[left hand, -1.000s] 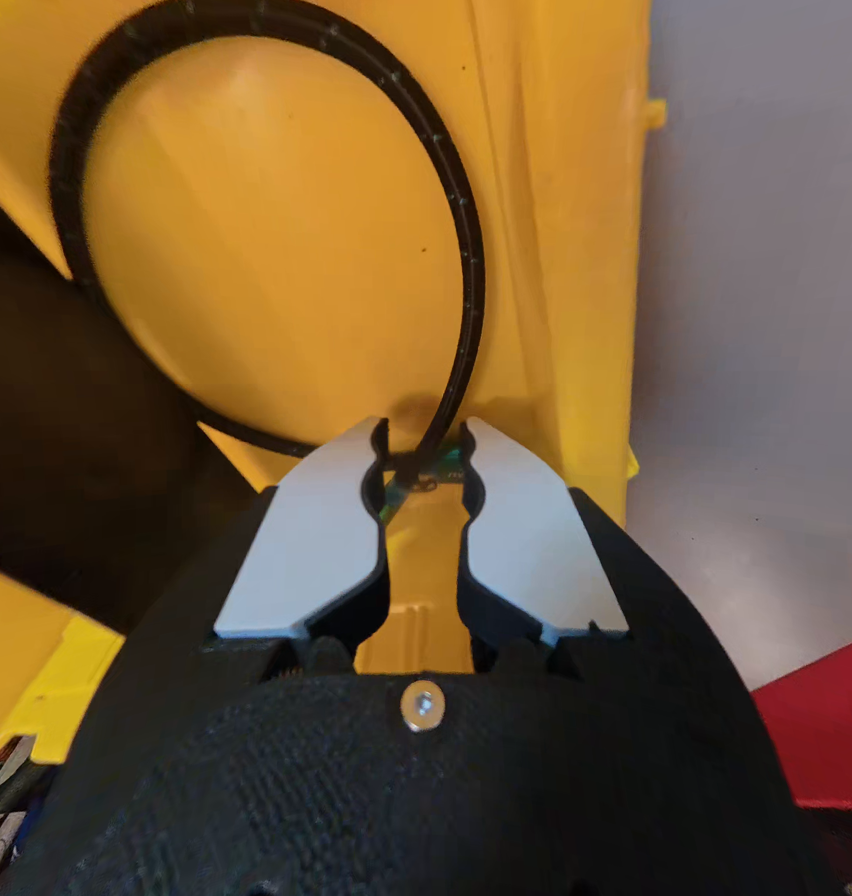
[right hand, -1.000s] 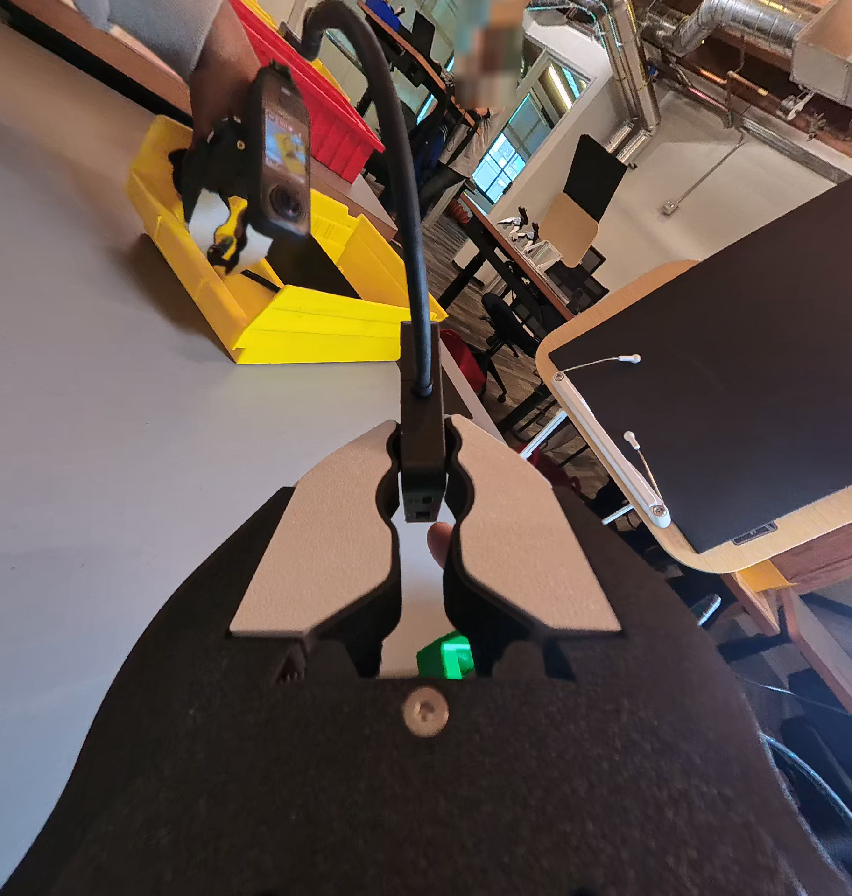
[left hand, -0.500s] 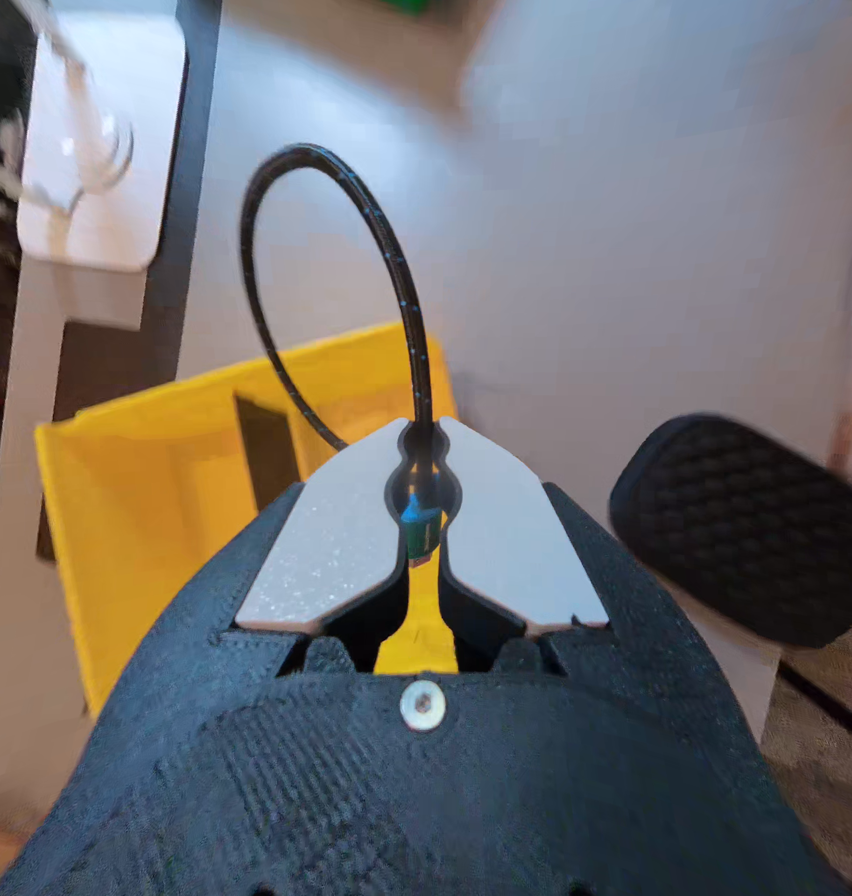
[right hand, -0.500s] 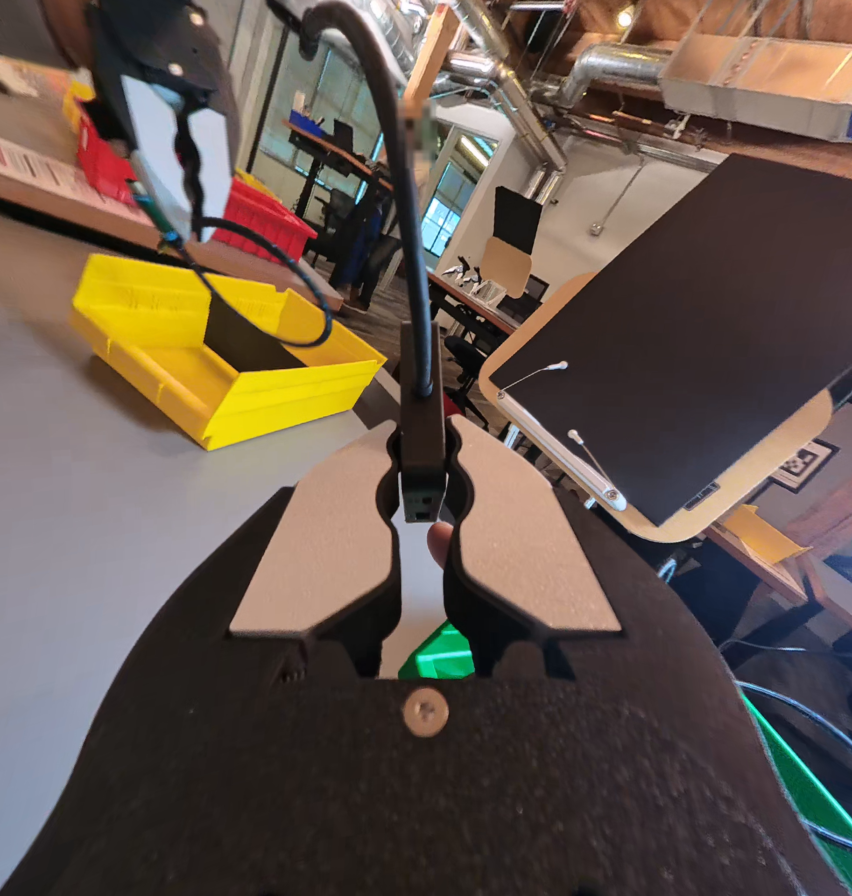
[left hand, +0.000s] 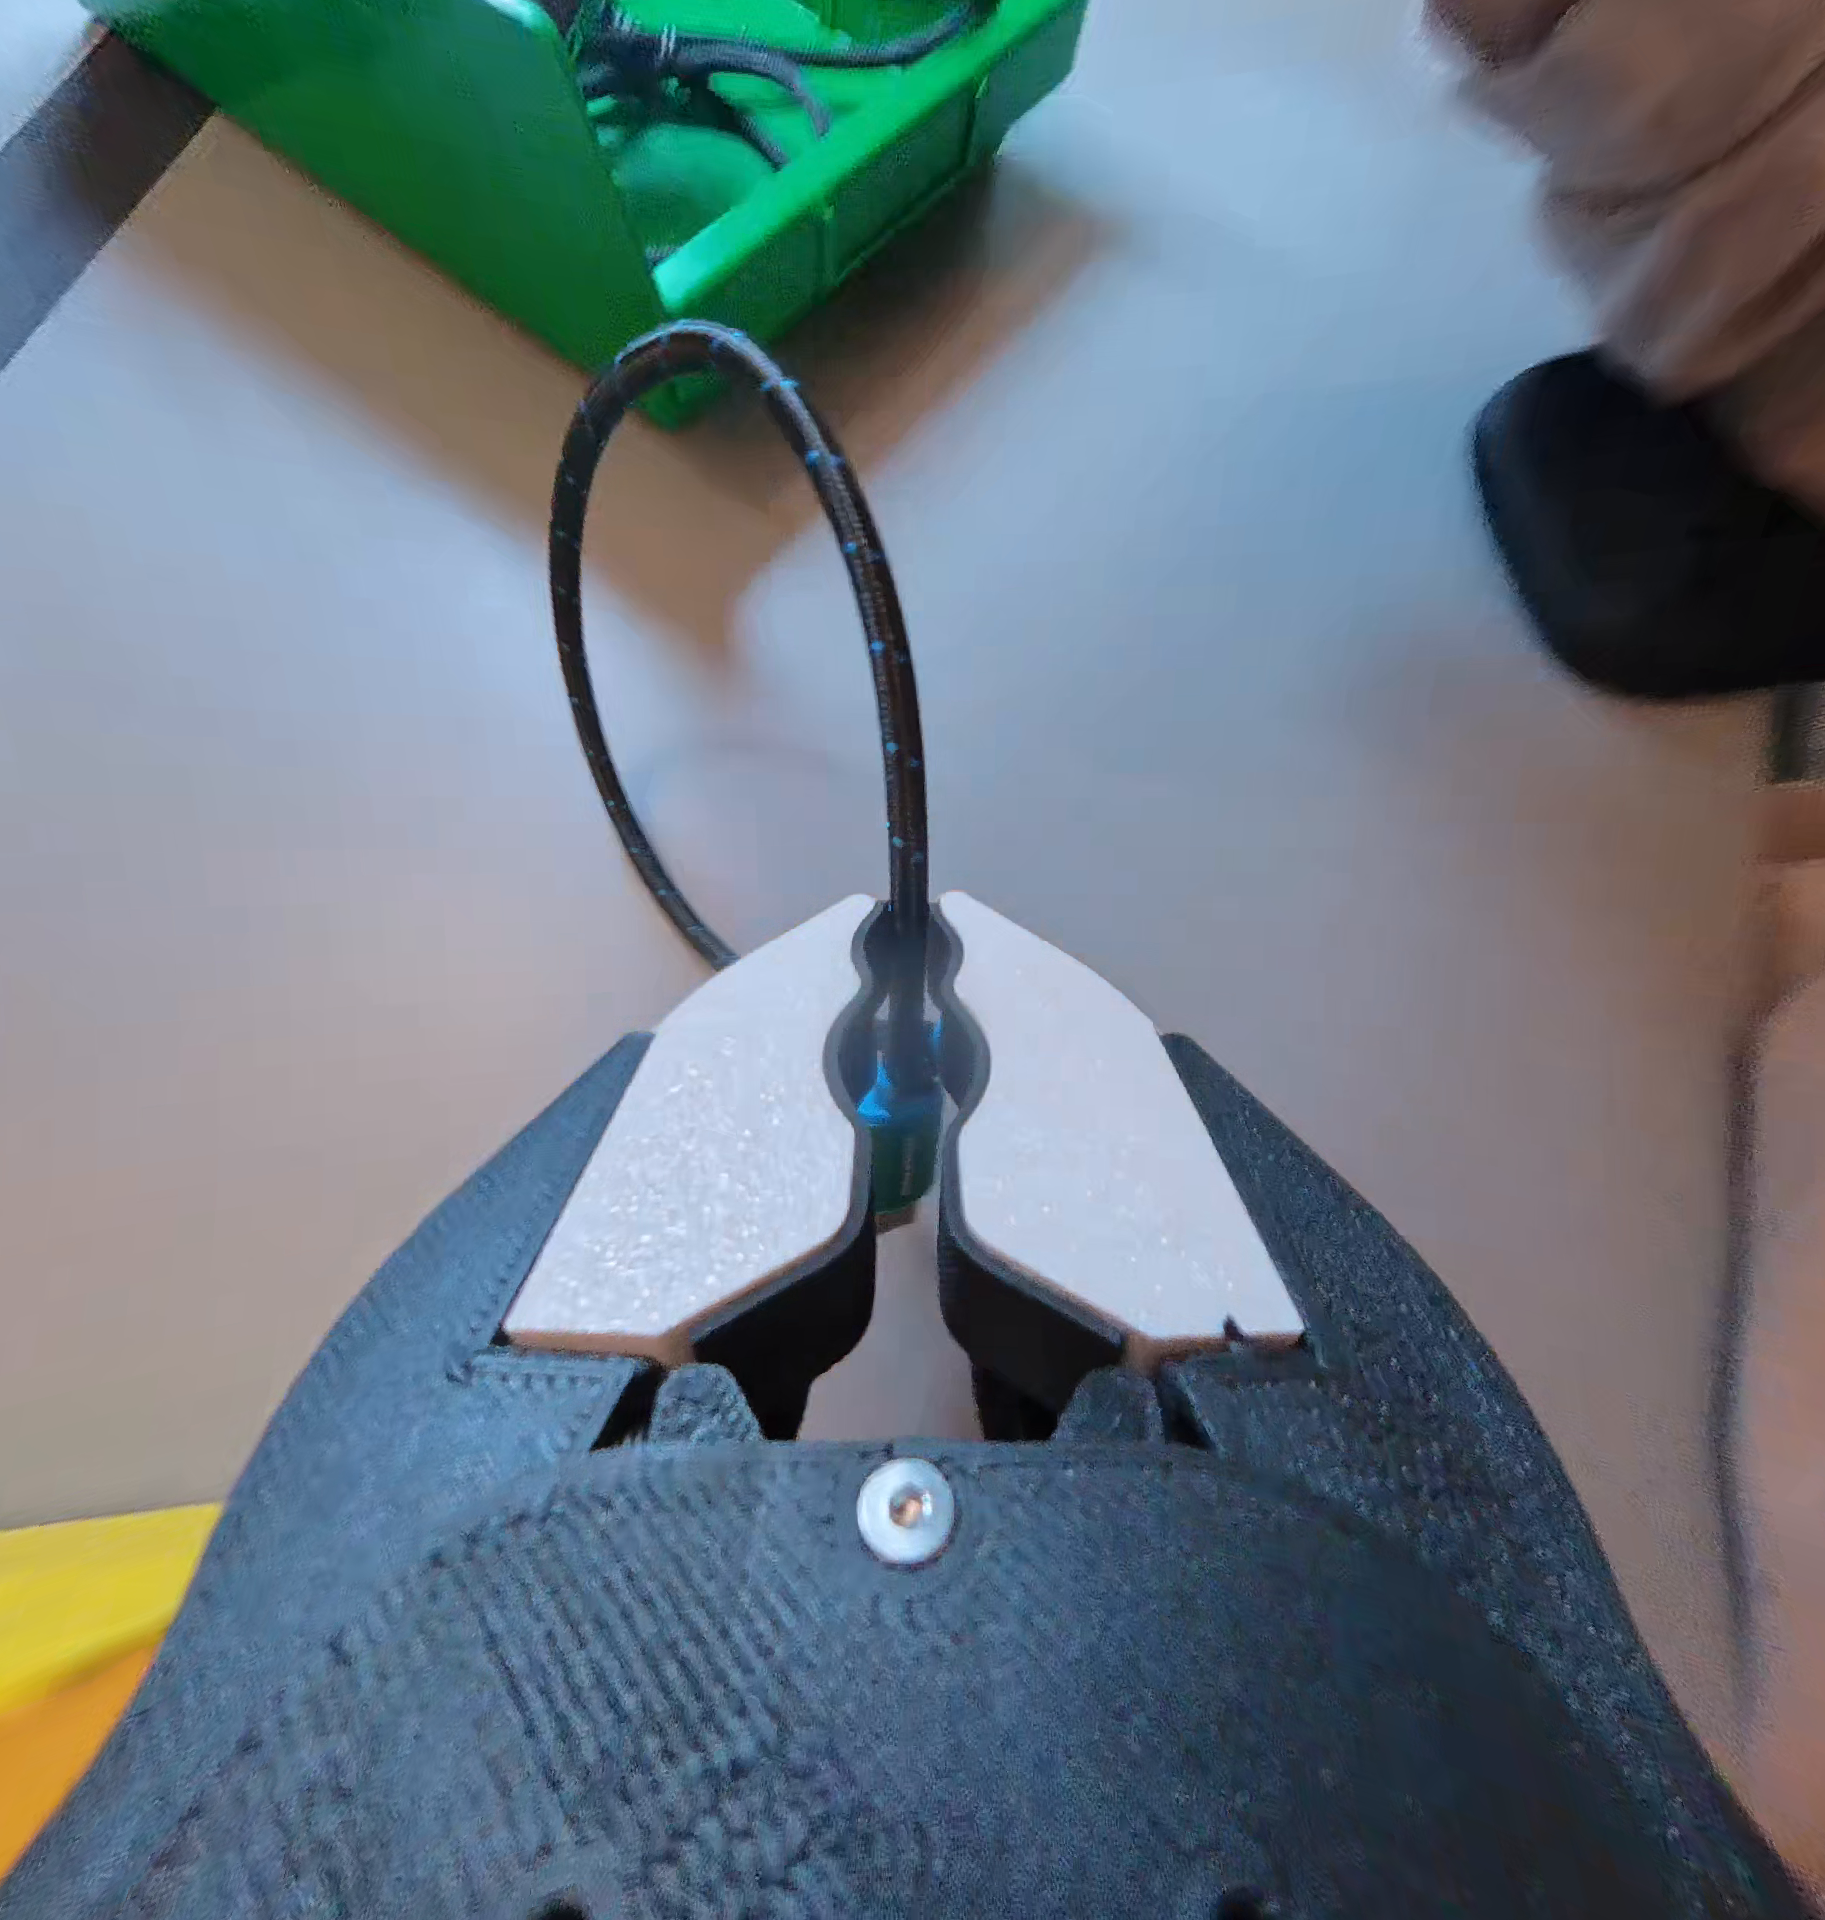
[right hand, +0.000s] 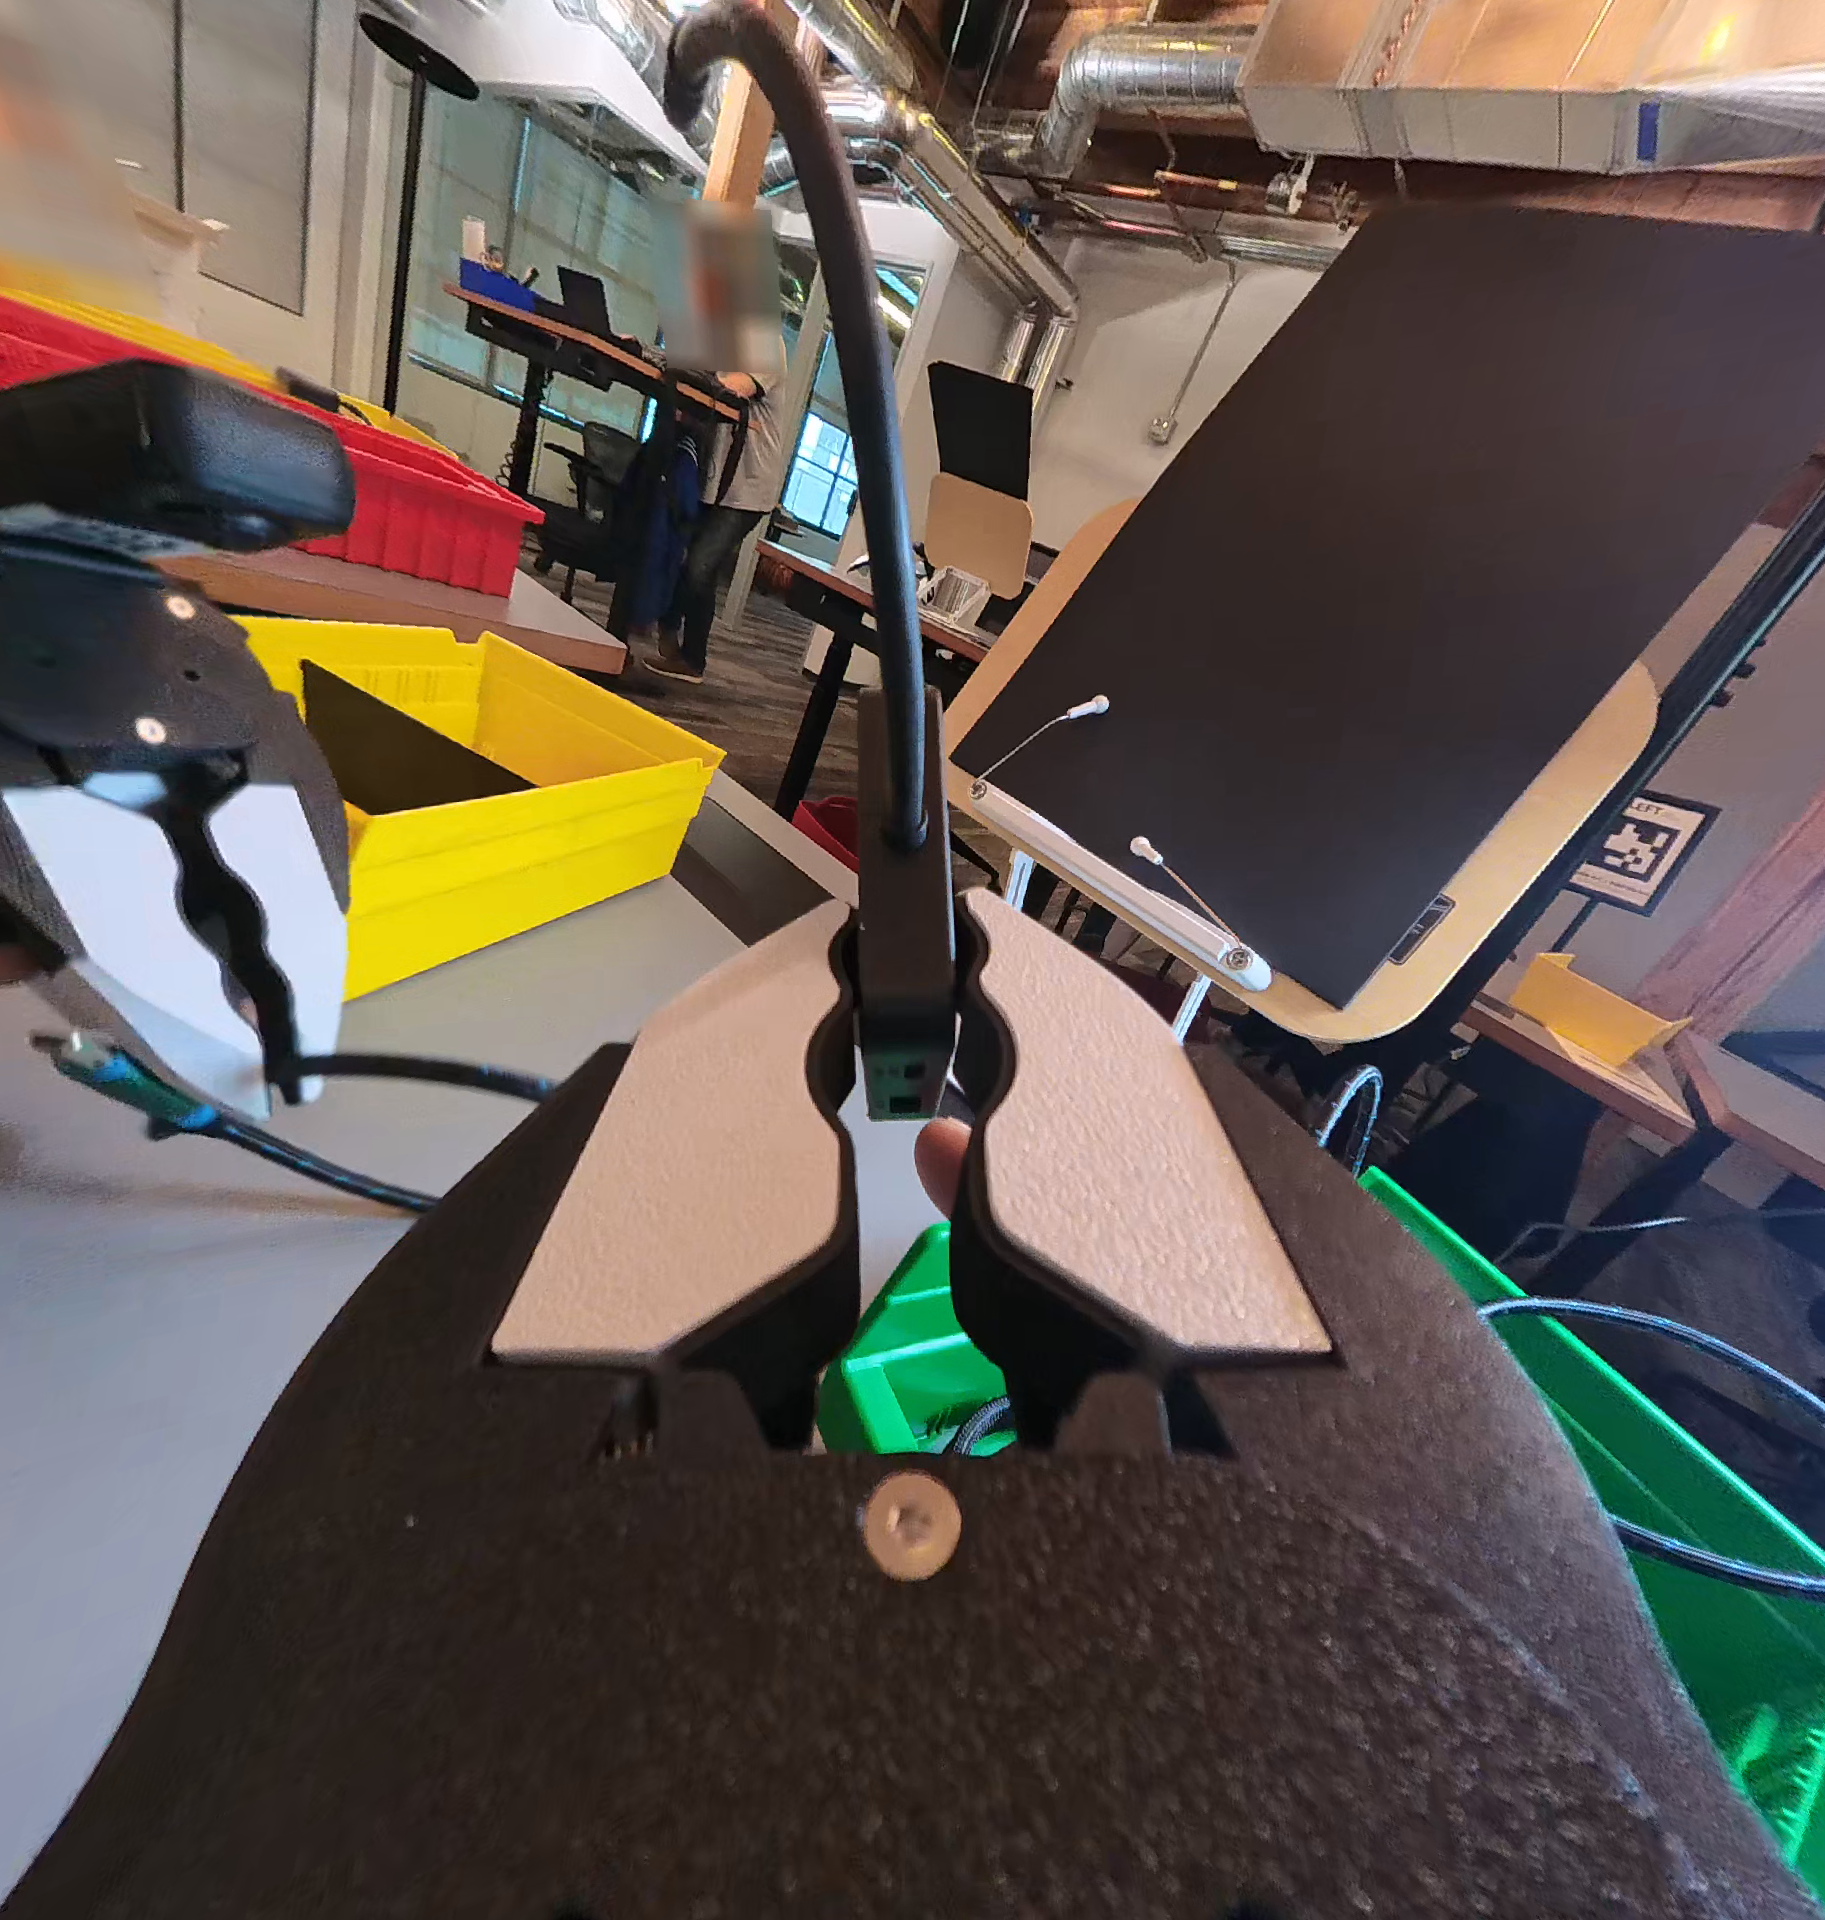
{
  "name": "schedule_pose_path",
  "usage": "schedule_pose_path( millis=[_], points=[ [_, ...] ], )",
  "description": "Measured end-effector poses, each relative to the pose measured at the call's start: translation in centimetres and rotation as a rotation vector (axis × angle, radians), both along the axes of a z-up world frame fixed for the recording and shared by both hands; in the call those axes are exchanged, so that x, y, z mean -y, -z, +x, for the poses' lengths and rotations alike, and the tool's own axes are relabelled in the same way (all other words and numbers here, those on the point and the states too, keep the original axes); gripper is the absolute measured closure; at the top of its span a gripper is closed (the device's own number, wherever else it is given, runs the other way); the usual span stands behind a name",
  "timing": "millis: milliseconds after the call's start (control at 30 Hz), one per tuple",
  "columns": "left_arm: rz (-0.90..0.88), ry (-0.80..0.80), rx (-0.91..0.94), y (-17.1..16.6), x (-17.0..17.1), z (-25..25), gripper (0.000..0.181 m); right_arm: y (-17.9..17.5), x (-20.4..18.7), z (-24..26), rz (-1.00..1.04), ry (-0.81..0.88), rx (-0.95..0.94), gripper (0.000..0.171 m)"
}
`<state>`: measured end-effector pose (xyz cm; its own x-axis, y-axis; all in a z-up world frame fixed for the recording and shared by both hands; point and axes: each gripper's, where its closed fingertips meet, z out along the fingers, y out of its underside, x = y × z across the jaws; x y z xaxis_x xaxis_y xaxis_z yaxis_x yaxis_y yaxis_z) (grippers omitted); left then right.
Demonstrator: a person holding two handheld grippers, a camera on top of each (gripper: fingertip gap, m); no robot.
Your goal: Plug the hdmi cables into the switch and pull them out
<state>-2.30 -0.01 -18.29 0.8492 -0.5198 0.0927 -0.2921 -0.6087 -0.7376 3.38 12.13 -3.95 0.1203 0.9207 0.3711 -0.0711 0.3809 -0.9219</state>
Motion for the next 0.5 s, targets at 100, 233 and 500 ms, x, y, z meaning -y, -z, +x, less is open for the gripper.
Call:
schedule_pose_path(
  millis=[100,233,500],
  points=[
    [0.004,0.054,-0.063,1.6,-0.9,1.9,0.172,0.2,-0.3,-0.2,-0.013,0.001,-0.002,0.157],
    [0.086,0.225,0.012,0.5,-1.2,4.2,0.154,-0.2,-1.0,0.4,-0.070,-0.004,-0.035,0.157],
    [-0.028,0.541,-0.713,5.1,-1.8,-3.4,0.149,-0.7,-2.3,1.0,-0.160,-0.016,-0.076,0.157]
  ],
)
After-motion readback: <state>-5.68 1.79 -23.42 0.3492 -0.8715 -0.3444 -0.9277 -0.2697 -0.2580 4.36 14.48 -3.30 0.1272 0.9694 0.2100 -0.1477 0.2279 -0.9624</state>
